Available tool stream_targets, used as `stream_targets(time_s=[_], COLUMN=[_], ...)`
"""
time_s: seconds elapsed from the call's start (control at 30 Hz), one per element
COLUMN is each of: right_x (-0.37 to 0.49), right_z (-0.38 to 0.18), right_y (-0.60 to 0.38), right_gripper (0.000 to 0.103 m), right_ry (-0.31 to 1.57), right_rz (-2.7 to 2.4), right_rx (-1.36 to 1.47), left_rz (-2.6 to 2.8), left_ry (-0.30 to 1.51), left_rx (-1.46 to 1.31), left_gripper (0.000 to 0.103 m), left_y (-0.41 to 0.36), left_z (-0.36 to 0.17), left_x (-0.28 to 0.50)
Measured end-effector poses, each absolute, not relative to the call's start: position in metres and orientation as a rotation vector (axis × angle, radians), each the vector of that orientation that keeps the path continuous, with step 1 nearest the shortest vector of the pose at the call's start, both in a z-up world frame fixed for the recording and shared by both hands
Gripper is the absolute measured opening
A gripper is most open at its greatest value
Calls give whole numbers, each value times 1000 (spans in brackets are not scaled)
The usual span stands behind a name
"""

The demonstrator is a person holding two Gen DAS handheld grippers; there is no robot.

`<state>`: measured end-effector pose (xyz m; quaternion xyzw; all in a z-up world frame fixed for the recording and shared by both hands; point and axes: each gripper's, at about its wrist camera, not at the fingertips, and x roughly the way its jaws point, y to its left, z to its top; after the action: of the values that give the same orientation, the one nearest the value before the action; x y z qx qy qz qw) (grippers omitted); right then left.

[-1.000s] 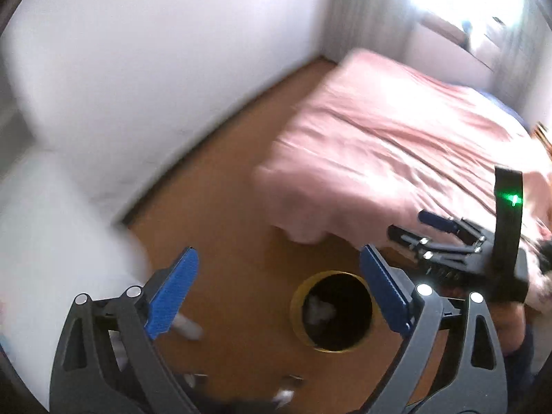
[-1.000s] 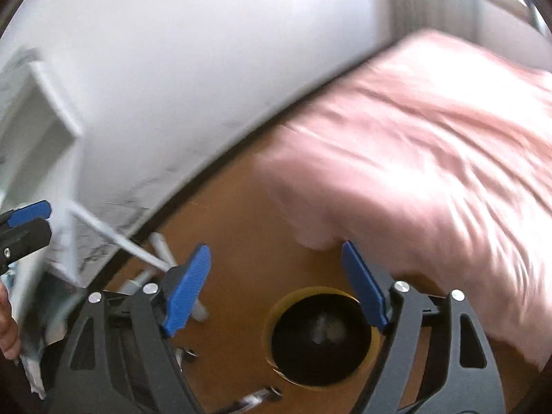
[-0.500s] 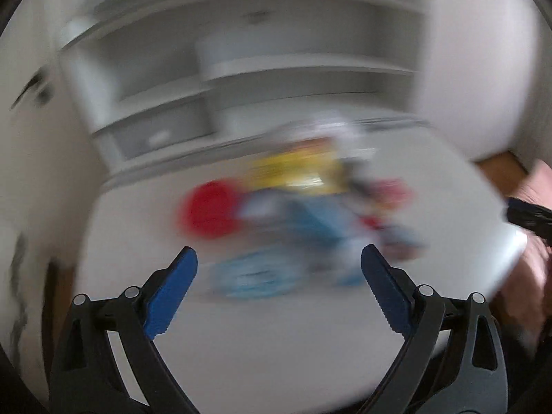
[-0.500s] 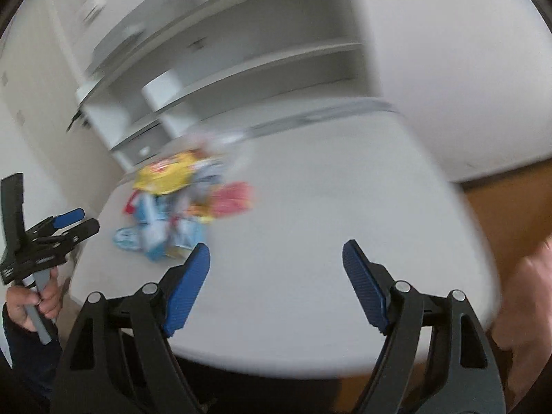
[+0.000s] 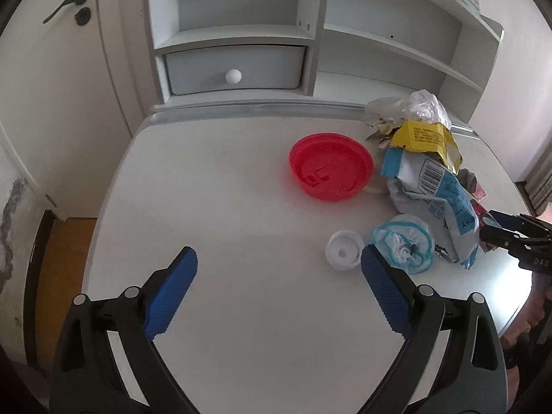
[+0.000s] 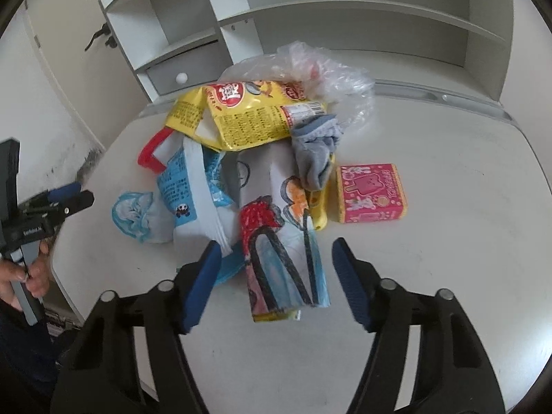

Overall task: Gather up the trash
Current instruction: 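Move both open tools back to the desk, then grasp the red plastic lid with left tool while right tool grasps the printed wrapper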

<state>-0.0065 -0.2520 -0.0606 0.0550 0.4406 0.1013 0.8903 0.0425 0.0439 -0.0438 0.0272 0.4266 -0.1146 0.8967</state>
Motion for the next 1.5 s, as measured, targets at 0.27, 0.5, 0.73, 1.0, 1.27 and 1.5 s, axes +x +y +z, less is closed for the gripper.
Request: stream_targets(time_s=[0.27, 0.5, 0.73, 1.0, 1.27, 1.5], right_x=[3, -1, -5, -9, -26, -53], right_z=[-72, -69, -60, -57, -41, -9], right_y=[-247, -257, -259, -261, -263, -265], right_gripper=[37, 23, 23, 23, 23, 22], right_ry=[945, 922, 905, 885, 838, 766], right_rz=[241, 259, 277, 269, 259, 248], right_rx=[84, 118, 139, 151, 158, 152], left_rz=[-283, -323, -317, -300, -254, -265], left_ry=[909, 983, 1047, 1008, 962, 905], left_rx=[104, 152, 170, 142, 103, 117], left_gripper=[93, 93, 93, 70, 64, 64], left_y=[20, -5, -17, -12, 6, 7], left_z=[-46, -60, -79, -73, -44, -11], left_x=[80, 117, 136, 138, 118, 89])
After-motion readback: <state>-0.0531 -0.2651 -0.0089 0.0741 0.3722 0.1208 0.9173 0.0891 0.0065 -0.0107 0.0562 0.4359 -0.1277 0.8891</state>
